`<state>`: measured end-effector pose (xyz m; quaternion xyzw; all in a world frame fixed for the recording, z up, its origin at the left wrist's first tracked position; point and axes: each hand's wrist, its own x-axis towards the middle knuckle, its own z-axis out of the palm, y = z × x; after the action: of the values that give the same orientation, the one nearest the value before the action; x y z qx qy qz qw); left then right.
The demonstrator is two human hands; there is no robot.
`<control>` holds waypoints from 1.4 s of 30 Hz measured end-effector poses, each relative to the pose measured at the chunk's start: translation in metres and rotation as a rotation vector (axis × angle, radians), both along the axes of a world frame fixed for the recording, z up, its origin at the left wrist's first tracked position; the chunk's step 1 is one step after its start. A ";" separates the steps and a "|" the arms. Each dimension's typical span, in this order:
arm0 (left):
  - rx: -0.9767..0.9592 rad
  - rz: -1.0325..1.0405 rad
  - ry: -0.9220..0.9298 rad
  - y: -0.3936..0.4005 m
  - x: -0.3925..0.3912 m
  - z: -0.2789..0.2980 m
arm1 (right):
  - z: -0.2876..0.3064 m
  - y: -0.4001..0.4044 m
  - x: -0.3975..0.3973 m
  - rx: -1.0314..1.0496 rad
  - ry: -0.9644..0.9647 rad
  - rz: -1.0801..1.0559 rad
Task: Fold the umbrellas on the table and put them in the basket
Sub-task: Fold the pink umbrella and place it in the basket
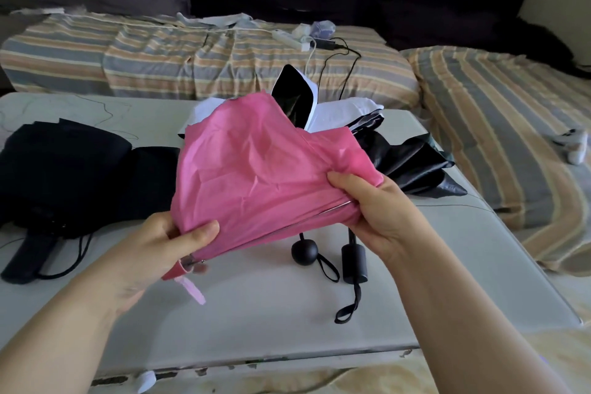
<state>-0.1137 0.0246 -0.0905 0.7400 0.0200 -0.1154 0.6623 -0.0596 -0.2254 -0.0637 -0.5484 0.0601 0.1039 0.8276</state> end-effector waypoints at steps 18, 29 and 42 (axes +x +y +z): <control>0.003 0.161 -0.016 0.007 -0.003 0.001 | 0.003 0.013 -0.003 -0.033 -0.006 0.013; 0.010 0.308 -0.010 0.002 0.005 -0.006 | -0.013 0.032 0.001 -0.109 -0.016 -0.249; 0.319 0.490 -0.324 0.032 0.003 -0.007 | -0.008 0.047 0.012 -0.123 0.041 -0.023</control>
<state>-0.1104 0.0562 -0.0976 0.8165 0.1094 0.1709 0.5405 -0.0474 -0.1787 -0.0721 -0.5951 0.0898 0.1016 0.7922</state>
